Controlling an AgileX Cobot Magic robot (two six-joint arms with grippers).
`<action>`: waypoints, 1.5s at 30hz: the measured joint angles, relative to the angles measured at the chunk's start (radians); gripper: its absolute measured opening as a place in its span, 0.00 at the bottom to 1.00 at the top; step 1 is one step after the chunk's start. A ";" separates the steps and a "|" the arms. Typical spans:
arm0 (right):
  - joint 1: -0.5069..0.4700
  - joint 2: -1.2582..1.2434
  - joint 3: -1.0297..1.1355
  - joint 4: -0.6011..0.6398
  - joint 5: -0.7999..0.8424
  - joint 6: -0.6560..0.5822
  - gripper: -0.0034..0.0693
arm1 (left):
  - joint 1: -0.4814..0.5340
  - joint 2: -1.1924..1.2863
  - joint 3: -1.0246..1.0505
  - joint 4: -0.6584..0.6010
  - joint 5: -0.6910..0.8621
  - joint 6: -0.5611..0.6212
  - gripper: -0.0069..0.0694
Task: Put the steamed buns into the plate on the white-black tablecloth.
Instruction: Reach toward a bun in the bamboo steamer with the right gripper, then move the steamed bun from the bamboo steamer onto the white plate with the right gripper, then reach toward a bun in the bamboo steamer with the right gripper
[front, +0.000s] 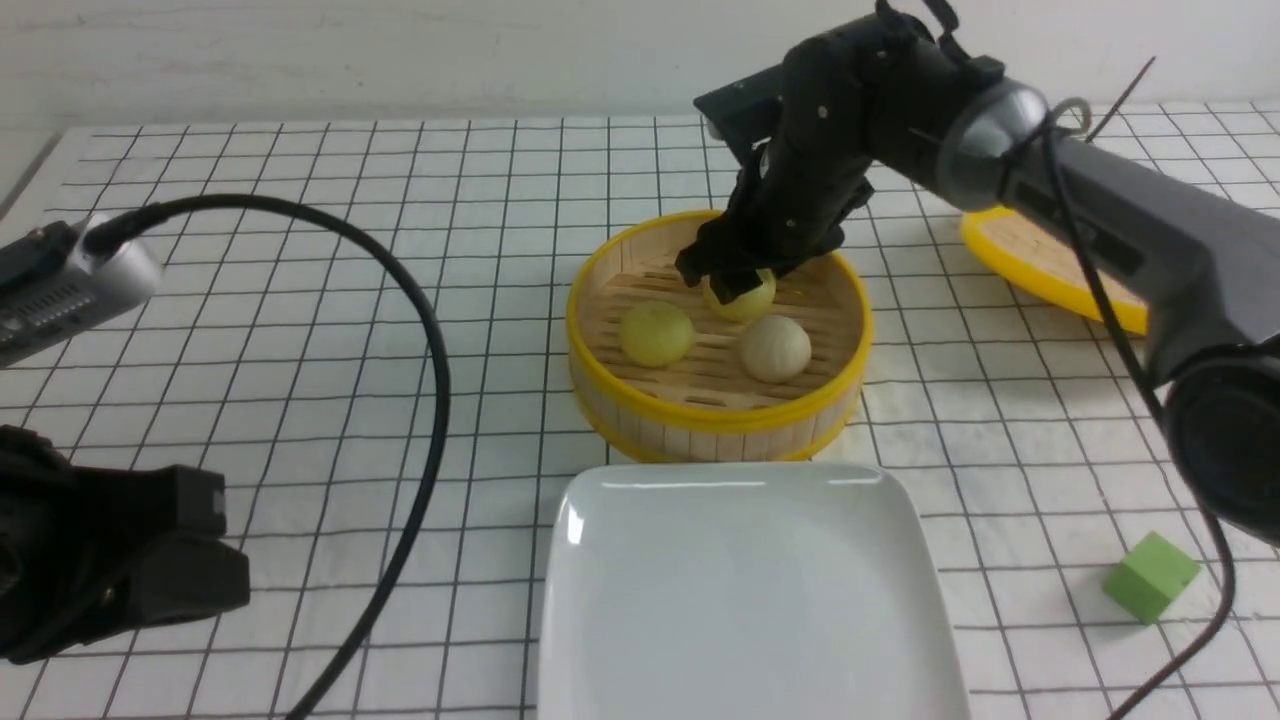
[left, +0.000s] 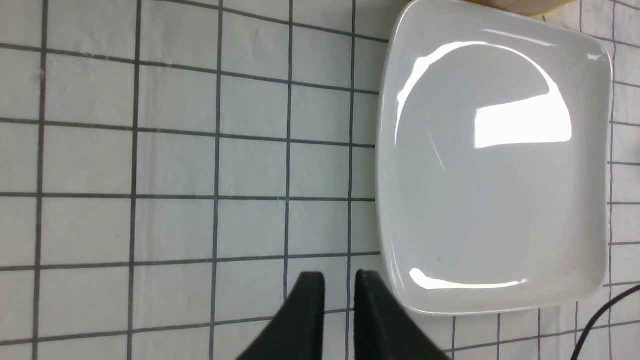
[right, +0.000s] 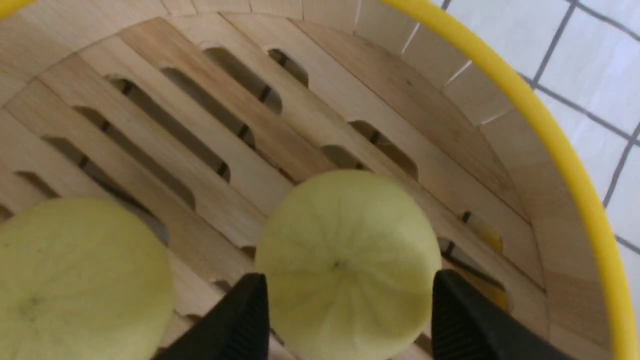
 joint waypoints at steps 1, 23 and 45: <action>0.000 0.010 -0.003 0.007 -0.003 -0.001 0.60 | 0.000 0.000 0.000 0.000 0.001 0.000 0.26; 0.124 -0.566 0.590 0.214 0.166 -0.028 0.07 | 0.000 0.000 0.000 0.034 0.036 0.000 0.29; 0.066 -0.500 0.550 0.055 0.073 0.051 0.68 | 0.000 0.000 0.000 0.075 0.005 0.000 0.32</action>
